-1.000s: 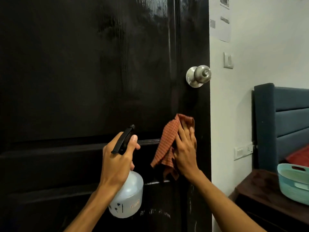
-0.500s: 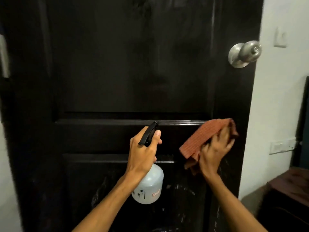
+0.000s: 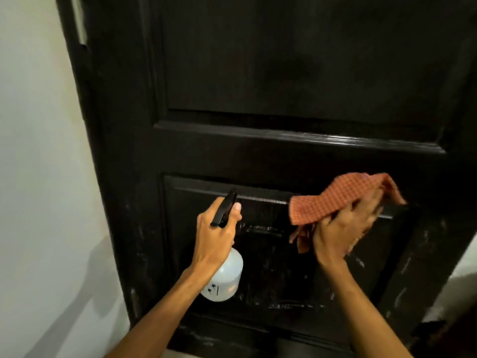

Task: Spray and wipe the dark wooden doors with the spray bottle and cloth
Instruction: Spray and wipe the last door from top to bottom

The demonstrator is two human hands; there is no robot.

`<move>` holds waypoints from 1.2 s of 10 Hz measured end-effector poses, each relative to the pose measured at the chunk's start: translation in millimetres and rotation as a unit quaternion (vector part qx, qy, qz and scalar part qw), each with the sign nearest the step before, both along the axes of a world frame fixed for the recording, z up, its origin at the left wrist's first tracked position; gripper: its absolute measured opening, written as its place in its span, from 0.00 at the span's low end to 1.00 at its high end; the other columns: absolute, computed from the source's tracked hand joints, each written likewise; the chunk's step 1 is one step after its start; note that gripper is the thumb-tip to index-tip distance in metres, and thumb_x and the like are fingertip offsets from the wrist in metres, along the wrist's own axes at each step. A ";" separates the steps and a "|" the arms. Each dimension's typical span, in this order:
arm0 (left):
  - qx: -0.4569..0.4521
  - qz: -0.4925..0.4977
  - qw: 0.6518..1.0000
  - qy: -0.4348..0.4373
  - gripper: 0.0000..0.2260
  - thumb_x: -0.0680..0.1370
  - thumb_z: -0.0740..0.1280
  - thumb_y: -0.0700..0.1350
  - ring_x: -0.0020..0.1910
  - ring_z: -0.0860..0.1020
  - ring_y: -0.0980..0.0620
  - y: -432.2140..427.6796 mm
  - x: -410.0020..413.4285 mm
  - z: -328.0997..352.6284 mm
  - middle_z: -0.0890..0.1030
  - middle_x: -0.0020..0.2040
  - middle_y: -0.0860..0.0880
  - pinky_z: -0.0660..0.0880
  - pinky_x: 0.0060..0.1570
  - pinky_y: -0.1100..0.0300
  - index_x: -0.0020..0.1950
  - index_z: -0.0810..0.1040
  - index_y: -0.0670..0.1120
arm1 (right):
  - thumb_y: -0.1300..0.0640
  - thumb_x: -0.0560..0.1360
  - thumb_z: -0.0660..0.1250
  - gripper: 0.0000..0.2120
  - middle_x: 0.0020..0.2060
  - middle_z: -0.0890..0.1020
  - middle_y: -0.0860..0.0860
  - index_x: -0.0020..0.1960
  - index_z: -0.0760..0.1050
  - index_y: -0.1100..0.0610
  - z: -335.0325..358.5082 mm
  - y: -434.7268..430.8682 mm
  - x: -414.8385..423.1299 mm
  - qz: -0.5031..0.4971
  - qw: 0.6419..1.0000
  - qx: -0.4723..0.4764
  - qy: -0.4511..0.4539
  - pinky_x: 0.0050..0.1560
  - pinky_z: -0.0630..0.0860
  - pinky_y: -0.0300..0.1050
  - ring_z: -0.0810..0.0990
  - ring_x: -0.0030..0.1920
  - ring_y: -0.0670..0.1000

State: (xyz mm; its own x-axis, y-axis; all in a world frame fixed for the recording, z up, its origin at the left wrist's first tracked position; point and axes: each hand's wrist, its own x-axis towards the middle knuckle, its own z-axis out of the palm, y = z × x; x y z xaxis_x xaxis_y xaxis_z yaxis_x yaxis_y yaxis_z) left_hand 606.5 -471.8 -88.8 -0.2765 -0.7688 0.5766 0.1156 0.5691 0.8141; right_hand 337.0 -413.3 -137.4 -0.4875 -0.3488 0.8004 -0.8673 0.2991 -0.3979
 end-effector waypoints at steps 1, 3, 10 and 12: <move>0.031 0.029 0.999 -0.008 0.12 0.83 0.67 0.51 0.23 0.74 0.39 -15.7 15.3 -25.9 0.82 0.35 0.46 0.72 0.23 0.58 0.44 0.79 0.46 | 0.20 0.68 0.56 0.45 0.61 0.75 0.44 0.69 0.76 0.52 -1.4 -10.3 82.6 0.098 0.991 0.085 -0.039 0.78 0.60 0.63 0.72 0.69 0.63; 0.049 0.088 0.995 -0.012 0.11 0.83 0.66 0.53 0.25 0.76 0.54 -48.6 55.3 -66.9 0.82 0.35 0.48 0.74 0.29 0.60 0.44 0.78 0.49 | 0.56 0.73 0.65 0.28 0.81 0.58 0.61 0.73 0.72 0.58 14.5 -57.6 109.8 0.059 0.980 0.017 0.187 0.78 0.50 0.64 0.52 0.82 0.58; 0.014 0.244 0.969 0.036 0.04 0.83 0.66 0.53 0.37 0.81 0.50 -99.1 168.1 -138.2 0.81 0.39 0.50 0.78 0.37 0.51 0.50 0.78 0.56 | 0.59 0.76 0.64 0.29 0.74 0.72 0.60 0.77 0.69 0.61 -45.6 -213.9 255.3 0.251 0.791 0.262 0.492 0.81 0.42 0.61 0.67 0.76 0.62; 0.036 0.260 0.963 0.055 0.09 0.81 0.65 0.56 0.43 0.82 0.55 -103.4 182.3 -145.4 0.83 0.45 0.58 0.76 0.42 0.69 0.55 0.80 0.53 | 0.61 0.82 0.54 0.29 0.81 0.57 0.62 0.82 0.56 0.62 -20.8 -260.3 294.0 0.190 0.833 0.137 0.501 0.81 0.43 0.63 0.52 0.82 0.63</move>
